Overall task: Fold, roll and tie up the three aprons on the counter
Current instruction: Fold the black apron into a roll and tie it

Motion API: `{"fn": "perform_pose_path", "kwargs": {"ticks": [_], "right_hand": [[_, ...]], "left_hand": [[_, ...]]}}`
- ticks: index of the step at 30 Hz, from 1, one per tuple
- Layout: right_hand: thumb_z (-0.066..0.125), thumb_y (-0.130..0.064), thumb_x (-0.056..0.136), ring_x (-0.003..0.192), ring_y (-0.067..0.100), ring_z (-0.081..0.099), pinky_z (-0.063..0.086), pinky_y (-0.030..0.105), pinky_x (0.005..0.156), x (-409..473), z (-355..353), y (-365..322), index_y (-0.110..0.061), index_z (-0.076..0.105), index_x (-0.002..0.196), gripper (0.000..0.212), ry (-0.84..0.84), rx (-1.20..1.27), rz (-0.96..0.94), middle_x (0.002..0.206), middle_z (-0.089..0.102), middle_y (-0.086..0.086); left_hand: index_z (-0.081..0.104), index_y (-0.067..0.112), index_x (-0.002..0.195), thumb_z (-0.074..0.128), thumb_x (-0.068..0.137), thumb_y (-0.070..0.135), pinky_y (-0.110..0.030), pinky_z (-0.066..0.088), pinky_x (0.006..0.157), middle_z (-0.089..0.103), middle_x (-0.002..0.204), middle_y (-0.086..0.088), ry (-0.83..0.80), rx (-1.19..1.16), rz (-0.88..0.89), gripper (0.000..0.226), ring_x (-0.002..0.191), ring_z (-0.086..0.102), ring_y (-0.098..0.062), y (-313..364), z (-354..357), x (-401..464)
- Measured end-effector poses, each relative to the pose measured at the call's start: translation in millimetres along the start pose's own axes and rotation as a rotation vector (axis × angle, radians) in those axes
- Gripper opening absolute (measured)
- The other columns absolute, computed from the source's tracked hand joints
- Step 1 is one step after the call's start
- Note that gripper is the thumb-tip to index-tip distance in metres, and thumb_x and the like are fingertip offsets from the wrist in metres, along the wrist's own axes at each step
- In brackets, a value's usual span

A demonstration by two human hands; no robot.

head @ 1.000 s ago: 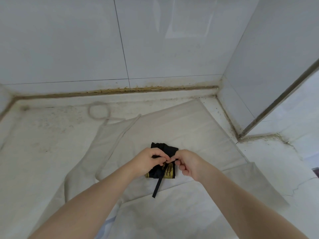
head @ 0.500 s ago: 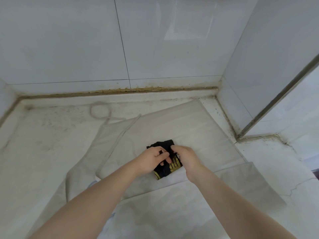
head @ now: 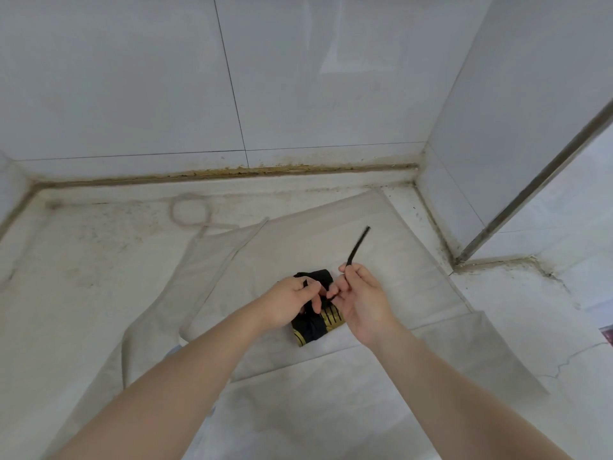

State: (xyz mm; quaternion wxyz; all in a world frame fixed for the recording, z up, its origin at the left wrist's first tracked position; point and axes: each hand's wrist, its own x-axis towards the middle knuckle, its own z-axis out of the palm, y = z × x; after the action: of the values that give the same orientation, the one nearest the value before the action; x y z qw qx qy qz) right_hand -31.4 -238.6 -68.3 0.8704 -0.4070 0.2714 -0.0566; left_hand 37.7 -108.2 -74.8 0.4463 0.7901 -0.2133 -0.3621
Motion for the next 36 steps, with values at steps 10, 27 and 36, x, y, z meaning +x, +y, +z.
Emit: {"fn": "perform_pose_path", "kwargs": {"ticks": [10, 27, 36], "right_hand": [[0.036, -0.010, 0.099, 0.048, 0.008, 0.033, 0.029, 0.020, 0.048, 23, -20, -3, -0.015, 0.046, 0.076, 0.025, 0.050, -0.737, -0.013, 0.056, 0.038, -0.004], [0.046, -0.008, 0.093, 0.050, 0.010, 0.038, 0.032, 0.019, 0.049, 19, -26, 1, -0.012, 0.047, 0.068, 0.025, -0.038, -0.817, 0.019, 0.054, 0.042, 0.000], [0.049, -0.021, 0.096, 0.057, 0.008, 0.048, 0.038, 0.022, 0.061, 14, -18, -1, -0.018, 0.058, 0.073, 0.026, -0.210, -0.979, -0.015, 0.059, 0.053, -0.003]], "left_hand": [[0.052, 0.008, 0.076, 0.036, 0.101, 0.025, -0.028, 0.041, 0.074, 0.050, 0.068, -0.006, 0.050, 0.123, -0.080, 0.034, 0.071, 0.047, -0.020, 4, 0, 4], [0.046, 0.001, 0.126, 0.032, 0.102, 0.013, -0.024, 0.045, 0.096, 0.051, 0.122, -0.014, 0.294, -0.287, -0.024, 0.031, 0.106, 0.055, -0.018, 10, 37, 12], [0.020, 0.024, 0.147, 0.033, 0.101, 0.037, -0.005, 0.038, 0.088, 0.038, 0.141, 0.001, 0.217, -0.368, -0.029, 0.050, 0.118, 0.044, -0.012, 32, 37, 21]]}}
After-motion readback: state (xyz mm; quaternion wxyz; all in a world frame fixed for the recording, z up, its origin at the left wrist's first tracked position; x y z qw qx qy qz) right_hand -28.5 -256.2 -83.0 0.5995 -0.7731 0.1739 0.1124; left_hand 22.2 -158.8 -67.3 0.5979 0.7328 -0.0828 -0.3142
